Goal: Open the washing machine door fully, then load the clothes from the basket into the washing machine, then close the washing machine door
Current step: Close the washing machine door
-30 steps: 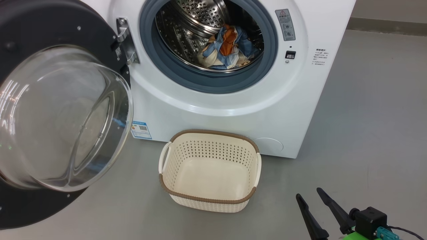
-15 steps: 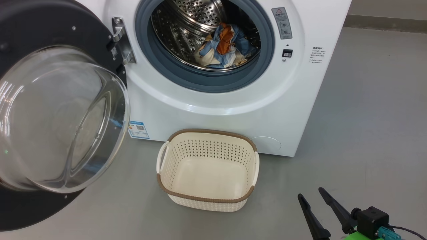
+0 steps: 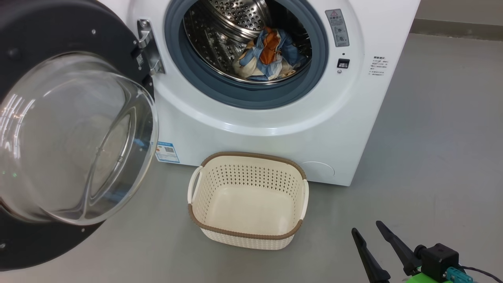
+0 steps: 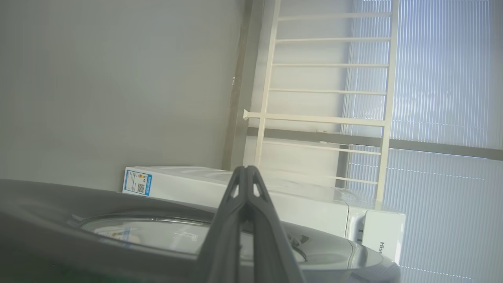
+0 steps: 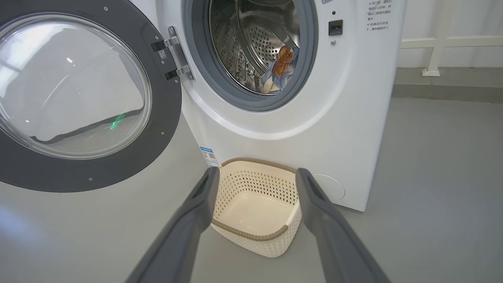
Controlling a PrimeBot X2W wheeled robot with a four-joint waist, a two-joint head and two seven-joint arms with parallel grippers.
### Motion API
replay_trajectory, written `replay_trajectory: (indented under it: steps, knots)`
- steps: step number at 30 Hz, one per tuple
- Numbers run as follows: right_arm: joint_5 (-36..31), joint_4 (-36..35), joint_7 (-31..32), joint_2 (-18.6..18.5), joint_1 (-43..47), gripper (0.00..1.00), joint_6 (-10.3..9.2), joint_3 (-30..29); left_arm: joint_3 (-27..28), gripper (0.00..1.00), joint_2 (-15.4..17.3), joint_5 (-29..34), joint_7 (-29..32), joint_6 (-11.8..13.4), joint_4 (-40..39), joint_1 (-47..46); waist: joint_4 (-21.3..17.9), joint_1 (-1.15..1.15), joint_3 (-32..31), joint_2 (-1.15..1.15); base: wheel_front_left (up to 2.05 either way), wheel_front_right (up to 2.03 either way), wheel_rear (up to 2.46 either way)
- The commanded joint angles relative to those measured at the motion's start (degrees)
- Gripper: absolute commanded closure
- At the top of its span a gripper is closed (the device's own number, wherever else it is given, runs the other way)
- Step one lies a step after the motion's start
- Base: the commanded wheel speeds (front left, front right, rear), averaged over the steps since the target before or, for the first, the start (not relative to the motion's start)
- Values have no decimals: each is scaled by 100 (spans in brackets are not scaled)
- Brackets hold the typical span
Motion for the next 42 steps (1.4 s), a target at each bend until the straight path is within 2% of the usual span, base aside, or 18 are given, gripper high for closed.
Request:
replay_trajectory:
  steps: [1, 9, 22, 36, 42]
  knots:
    - [-10, -122, -28, -77, -166, 0, 9, 81, -46, 100, 274, 10, 125, -68, -90, -142, 19, 0, -9, 0, 0, 0, 0]
    - [-16, -117, -28, -50, -143, 0, 9, 82, -244, 100, 258, 63, 348, -256, 1, -156, 95, 0, -64, 0, 0, 0, 0]
    - [-21, -114, -28, -21, -134, 0, 9, 118, -369, 100, 5, -9, 613, -453, -31, -95, 180, 0, -90, 0, 0, 0, 0]
    - [-7, -111, -28, -5, -112, 0, 9, 94, -606, 100, -248, 11, 1025, -488, -424, 121, 245, 0, -119, 0, 0, 0, 0]
    - [-9, -108, -28, 7, -104, 0, 9, 79, -775, 100, -480, -3, 1335, -480, -865, 305, 283, 0, -136, 0, 0, 0, 0]
